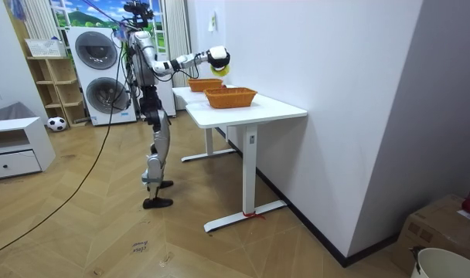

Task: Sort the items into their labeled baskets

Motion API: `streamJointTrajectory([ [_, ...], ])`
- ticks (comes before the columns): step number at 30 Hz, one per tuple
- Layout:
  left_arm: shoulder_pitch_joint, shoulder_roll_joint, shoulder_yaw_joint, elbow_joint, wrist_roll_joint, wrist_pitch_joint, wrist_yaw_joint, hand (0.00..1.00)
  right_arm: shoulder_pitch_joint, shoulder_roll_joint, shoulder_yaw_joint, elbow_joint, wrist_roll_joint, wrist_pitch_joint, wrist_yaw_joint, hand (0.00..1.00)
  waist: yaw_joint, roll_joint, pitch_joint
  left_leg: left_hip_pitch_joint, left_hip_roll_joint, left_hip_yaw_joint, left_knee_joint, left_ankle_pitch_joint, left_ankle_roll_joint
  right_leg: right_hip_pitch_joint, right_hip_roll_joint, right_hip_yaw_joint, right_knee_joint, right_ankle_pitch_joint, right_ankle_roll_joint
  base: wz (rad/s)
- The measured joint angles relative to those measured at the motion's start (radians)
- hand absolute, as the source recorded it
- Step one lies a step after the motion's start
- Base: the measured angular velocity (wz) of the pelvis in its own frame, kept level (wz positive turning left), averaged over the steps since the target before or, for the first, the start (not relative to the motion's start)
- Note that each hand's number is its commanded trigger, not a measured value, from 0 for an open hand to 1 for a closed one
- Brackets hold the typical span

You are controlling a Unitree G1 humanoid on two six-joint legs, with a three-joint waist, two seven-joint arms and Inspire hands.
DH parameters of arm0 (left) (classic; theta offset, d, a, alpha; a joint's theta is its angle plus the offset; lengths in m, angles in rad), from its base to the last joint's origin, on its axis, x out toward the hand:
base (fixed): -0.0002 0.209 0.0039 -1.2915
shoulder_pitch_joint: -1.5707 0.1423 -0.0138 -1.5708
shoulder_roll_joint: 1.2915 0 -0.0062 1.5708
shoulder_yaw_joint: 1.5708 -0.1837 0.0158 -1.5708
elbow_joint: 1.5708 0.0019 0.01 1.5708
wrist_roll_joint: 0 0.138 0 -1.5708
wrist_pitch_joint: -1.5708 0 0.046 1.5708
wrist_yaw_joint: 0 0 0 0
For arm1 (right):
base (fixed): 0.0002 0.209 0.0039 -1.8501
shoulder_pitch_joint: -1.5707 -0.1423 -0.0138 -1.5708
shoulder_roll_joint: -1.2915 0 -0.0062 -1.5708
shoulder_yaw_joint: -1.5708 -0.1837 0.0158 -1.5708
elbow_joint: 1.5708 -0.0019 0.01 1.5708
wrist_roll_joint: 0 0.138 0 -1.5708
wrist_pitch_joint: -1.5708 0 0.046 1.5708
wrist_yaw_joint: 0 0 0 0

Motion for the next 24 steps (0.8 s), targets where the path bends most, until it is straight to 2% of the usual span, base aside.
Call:
streamJointTrajectory([
  [3, 0.003, 0.002, 0.006, 0.003, 0.0, -0.001, 0.0, 0.0, -0.001, -0.011, -0.003, 0.03, 0.025, -0.001, -0.019, 1.0, -0.006, -0.001, -0.0005, 0.008, 0.0, 0.0, -0.001, 0.0, 0.0, 0.005, 0.0, 0.001, -0.001, 0.0, 0.0, 0.0],
  [11, 0.009, 0.012, 0.005, 0.018, -0.001, -0.004, 0.0, 0.0, -0.001, -0.013, -0.011, 0.15, 0.026, -0.003, -0.037, 1.0, -0.041, -0.005, 0.0005, 0.016, 0.001, 0.01, -0.004, 0.0, 0.0, 0.007, 0.0, 0.01, -0.001, 0.0, 0.0, -0.03],
  [17, 0.016, 0.021, 0.01, 0.018, 0.0, -0.005, -0.004, 0.0, 0.0, -0.013, -0.031, 0.177, 0.023, -0.003, -0.037, 1.0, -0.06, -0.005, -0.0002, 0.015, 0.006, 0.02, -0.004, 0.0, 0.0, 0.0, 0.002, 0.024, 0.0, 0.0, 0.0, -0.1],
  [19, 0.017, 0.022, 0.016, 0.018, 0.001, -0.006, -0.007, 0.0, 0.0, -0.013, -0.038, 0.177, 0.025, -0.002, -0.037, 1.0, -0.061, -0.005, -0.0023, 0.016, 0.013, 0.025, -0.005, 0.0, 0.0, -0.002, 0.004, 0.024, 0.002, 0.001, -0.002, -0.09],
  [24, 0.031, 0.023, 0.028, 0.018, 0.0, -0.005, -0.01, 0.0, 0.0, -0.018, -0.039, 0.184, 0.041, -0.002, -0.037, 1.0, -0.07, -0.002, -0.0173, 0.018, 0.016, 0.039, -0.004, 0.0, -0.001, -0.004, 0.006, 0.017, 0.002, 0.004, -0.006, -0.06],
])
